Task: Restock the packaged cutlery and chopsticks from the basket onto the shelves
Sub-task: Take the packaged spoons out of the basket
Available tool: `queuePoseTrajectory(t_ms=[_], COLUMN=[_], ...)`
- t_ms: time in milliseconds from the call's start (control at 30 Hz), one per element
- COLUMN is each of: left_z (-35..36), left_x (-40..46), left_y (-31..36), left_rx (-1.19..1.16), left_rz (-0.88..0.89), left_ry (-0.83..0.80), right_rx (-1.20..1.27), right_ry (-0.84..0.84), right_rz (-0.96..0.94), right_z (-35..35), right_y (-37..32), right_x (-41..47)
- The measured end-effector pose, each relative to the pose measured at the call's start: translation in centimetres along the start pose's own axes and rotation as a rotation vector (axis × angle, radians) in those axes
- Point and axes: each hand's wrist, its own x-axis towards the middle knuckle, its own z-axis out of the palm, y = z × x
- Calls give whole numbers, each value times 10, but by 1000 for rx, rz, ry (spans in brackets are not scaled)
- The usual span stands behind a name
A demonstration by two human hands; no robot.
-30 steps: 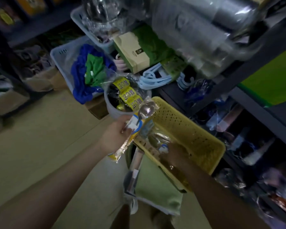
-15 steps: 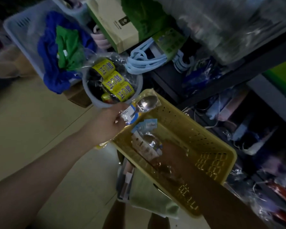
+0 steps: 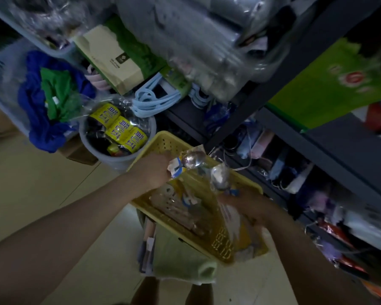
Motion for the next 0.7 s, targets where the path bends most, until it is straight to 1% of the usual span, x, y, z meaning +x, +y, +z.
queuePoseTrajectory(t_ms=[67,133,167,233,300,367,400,467,567,700], left_z=[9,19,19,10,-1,-7,-5,6,32,74], left_x=[-4,-9,-12,-17,-19,-21,-20,-12,7,28], left_y=[11,17,17,13,9,13,17,25,26,13], left_rx=[-22,-26,-48,-38,145,351,426,520,523,496], left_rz=[-13,36,75,143,219,284,301,305,284,221], left_ry=[-102,-233,-255,-228,-175,-162,-178,-266,-382,-365], right_rx=[-21,11,28,145,270,288,271,256,160,-155], right_ry=[-11,26,57,134,182,172,170,187,254,284], right_rz=[-30,-48,-53,-43,-45,-103,-136,-196,-272,-310], right_z=[4,3,2,-3,-5,-3,-1,0,4,4], right_y=[5,10,15,19,24,24,23,18,13,14], right_x=[-8,-15,-18,-24,-28,-33,-34,-35,-24,-7])
